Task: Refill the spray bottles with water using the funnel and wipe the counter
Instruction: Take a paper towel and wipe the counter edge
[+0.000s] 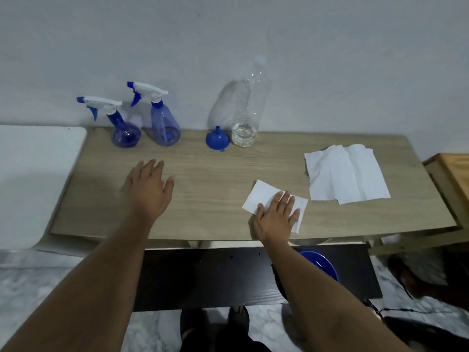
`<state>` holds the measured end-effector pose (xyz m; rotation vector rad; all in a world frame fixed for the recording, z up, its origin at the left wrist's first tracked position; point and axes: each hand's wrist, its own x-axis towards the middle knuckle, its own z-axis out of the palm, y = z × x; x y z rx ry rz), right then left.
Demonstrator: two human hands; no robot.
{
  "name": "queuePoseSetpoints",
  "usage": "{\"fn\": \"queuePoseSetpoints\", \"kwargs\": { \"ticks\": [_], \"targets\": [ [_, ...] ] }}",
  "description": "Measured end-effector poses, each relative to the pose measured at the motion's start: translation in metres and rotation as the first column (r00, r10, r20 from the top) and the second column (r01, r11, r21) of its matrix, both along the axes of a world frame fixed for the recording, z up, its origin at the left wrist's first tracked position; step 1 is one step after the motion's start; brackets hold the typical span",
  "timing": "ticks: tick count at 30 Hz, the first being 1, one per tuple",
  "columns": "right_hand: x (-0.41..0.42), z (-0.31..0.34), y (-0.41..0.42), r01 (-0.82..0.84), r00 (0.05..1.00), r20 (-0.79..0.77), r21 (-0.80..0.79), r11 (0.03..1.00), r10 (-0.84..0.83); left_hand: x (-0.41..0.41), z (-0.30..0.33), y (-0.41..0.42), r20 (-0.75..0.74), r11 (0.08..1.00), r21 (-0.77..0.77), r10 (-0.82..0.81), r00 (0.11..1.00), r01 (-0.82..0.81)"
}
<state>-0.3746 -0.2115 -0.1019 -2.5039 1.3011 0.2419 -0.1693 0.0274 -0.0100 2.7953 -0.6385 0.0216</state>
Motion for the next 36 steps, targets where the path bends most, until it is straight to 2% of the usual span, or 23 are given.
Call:
{"fn": "queuePoseSetpoints", "kwargs": {
  "ticks": [3,8,12,24,29,36],
  "targets": [
    [0.026,0.002,0.036,-0.014,1.000,-0.018,0.020,1.000,0.015,0.001,0.004,0.024,0.023,0.999,-0.014,0.052,0.998,-0.052],
    [0.084,-0.003,0.123,-0.260,0.965,0.022,0.013,0.966,0.260,0.011,-0.001,0.088,0.087,0.998,0.019,0.051,0.995,-0.053],
    [0.142,-0.004,0.192,-0.370,0.928,0.052,0.021,0.929,0.369,0.039,-0.009,0.141,0.046,0.993,0.050,0.103,0.994,-0.105],
    [0.276,-0.007,0.360,-0.540,0.841,0.051,0.026,0.841,0.538,0.128,-0.022,0.271,0.001,0.986,0.067,0.151,0.989,-0.151],
    [0.274,-0.007,0.371,-0.555,0.829,0.074,0.004,0.832,0.554,0.141,-0.021,0.287,0.011,0.990,0.075,0.116,0.993,-0.117],
    [0.201,-0.004,0.367,-0.616,0.782,0.096,-0.027,0.787,0.615,0.133,-0.010,0.250,0.036,0.999,0.040,0.032,0.999,-0.033]
  ]
}}
